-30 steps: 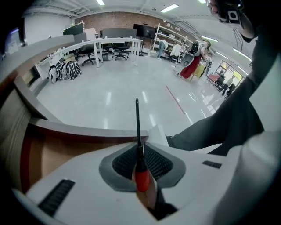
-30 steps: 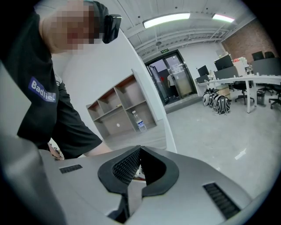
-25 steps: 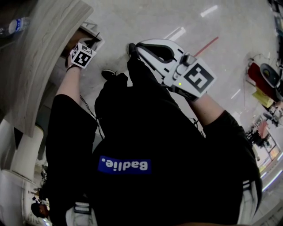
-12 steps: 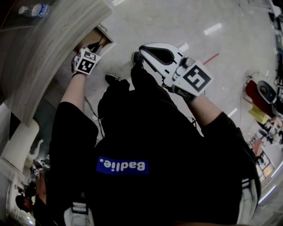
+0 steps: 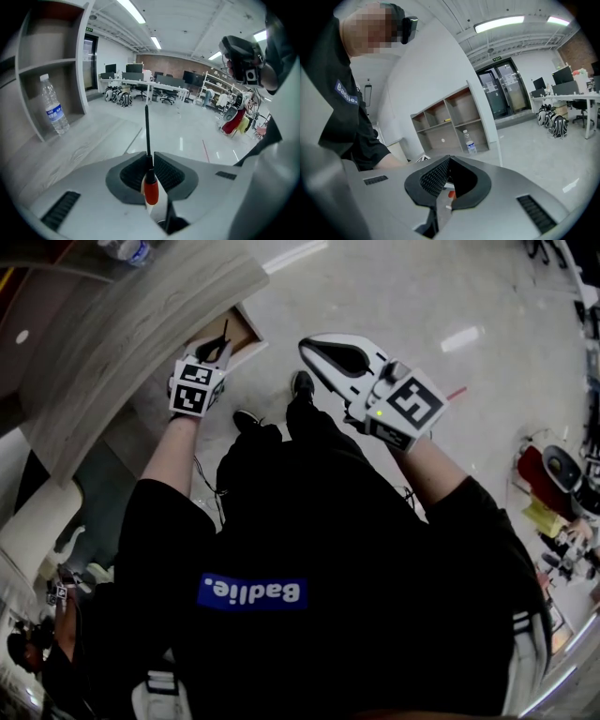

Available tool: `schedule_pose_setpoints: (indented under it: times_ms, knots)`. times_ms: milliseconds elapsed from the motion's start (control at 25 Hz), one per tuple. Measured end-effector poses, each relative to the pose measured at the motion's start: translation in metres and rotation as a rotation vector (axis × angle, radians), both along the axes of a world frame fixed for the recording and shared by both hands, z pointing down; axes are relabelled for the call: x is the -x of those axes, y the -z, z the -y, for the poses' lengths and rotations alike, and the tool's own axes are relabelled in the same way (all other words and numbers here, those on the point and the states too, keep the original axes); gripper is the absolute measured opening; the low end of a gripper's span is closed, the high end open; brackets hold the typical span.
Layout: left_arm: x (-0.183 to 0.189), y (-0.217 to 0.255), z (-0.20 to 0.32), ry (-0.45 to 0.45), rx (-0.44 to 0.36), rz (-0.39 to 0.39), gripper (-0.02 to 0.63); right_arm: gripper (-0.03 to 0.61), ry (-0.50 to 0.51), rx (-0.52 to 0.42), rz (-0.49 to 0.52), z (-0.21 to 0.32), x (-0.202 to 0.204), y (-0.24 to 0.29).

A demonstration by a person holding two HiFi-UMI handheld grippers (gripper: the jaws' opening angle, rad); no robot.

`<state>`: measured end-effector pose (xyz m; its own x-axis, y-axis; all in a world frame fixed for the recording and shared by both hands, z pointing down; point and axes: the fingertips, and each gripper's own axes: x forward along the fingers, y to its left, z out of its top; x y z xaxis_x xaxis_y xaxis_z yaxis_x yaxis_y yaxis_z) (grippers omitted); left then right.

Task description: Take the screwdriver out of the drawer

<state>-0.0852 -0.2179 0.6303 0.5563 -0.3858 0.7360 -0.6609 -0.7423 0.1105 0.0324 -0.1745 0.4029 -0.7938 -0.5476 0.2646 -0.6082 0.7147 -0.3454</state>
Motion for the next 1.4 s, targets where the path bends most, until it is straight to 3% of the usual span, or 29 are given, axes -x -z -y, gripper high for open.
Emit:
schedule_pose_setpoints:
  times_ms: [200,520,800,1400]
  knots:
    - [0.011,0.044,-0.002,0.052,-0.056,-0.044,0.049,0.028,0.035,-0.037,-0.001,0.003,0.019,0.013]
    - [0.033,0.094,-0.022,0.208,-0.087,-0.155,0.049,0.028,0.075,-0.042,0.022,-0.001,0.046,0.024]
    - [0.036,0.152,-0.042,0.192,-0.145,-0.203,0.049,0.028,0.126,-0.04,0.06,-0.009,0.063,0.043]
    - [0.059,0.245,-0.063,0.287,-0.272,-0.336,0.049,0.028,0.195,-0.026,0.091,-0.016,0.088,0.043]
